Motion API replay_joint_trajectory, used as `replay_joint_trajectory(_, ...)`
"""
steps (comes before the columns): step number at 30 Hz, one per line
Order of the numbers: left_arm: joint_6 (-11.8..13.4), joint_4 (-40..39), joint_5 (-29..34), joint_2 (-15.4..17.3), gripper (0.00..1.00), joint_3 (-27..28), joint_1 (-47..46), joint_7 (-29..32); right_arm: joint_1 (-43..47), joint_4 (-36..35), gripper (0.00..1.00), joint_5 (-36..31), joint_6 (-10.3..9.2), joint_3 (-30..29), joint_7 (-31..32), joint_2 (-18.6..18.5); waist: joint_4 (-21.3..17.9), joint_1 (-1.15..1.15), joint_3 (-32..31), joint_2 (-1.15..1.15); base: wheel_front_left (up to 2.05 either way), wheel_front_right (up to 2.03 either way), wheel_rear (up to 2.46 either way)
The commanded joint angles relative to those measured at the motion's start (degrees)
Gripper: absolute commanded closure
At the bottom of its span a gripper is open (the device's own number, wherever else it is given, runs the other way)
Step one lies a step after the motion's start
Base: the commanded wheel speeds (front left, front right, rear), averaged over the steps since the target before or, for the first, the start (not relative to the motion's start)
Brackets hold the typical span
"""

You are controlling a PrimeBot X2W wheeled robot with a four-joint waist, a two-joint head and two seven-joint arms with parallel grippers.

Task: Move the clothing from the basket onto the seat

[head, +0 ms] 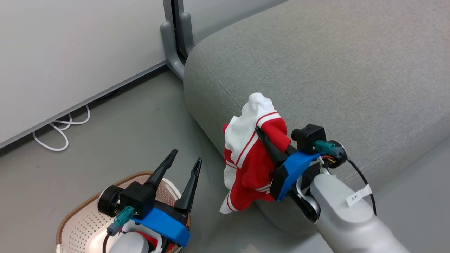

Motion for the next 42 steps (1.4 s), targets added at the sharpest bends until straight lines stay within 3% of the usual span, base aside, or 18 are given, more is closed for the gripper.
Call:
replay_joint_trajectory(1, -0.12, -0.41, 0.24, 0.47, 0.0, 0.18, -0.99, -0.15, -1.73, -0.18, 1.0, 0.5, 0.01, -0.64, -0.32, -0.01, 0.5, 0.0, 0.78, 0.0, 0.0, 0.0, 0.0)
replay_joint_trajectory(5, -0.12, -1.49, 0.78, 1.3, 0.0, 0.1, -2.04, -0.15, -7.26, 0.85, 1.0, -1.02, 0.01, -4.2, -0.13, -1.26, 1.42, 0.0, 3.58, 0.0, 0.0, 0.0, 0.0)
replay_joint_trajectory(17, -0.12, -5.79, 1.86, 5.14, 0.0, -2.91, -9.19, -0.15, -24.77, 2.66, 1.0, -2.34, 0.01, -16.78, 1.79, -14.04, 7.07, 0.0, 15.66, 0.0, 0.0, 0.0, 0.0)
replay_joint_trajectory(25, -0.12, -9.21, 3.05, 7.63, 0.0, -4.43, -14.91, -0.15, -28.73, 4.46, 1.0, -2.93, 0.01, -26.25, 1.48, -21.46, 11.24, 0.0, 24.88, 0.0, 0.0, 0.0, 0.0)
replay_joint_trajectory(32, -0.12, -11.0, 3.58, 8.8, 0.0, -6.88, -20.12, -0.15, -25.37, 8.38, 1.0, -4.53, 0.01, -32.47, 0.52, -23.29, 14.65, 0.0, 31.07, 0.0, 0.0, 0.0, 0.0)
replay_joint_trajectory(38, -0.12, -11.31, 3.73, 8.89, 0.0, -7.98, -22.22, -0.15, -23.12, 11.86, 1.0, -7.4, 0.01, -37.67, -0.21, -21.73, 16.51, 0.0, 33.19, 0.0, 0.0, 0.0, 0.0)
replay_joint_trajectory(42, -0.12, -11.08, 3.63, 8.74, 0.0, -7.77, -22.12, -0.15, -22.29, 10.57, 1.0, -9.51, 0.01, -40.39, -0.28, -21.0, 16.78, 0.0, 33.08, 0.0, 0.0, 0.0, 0.0)
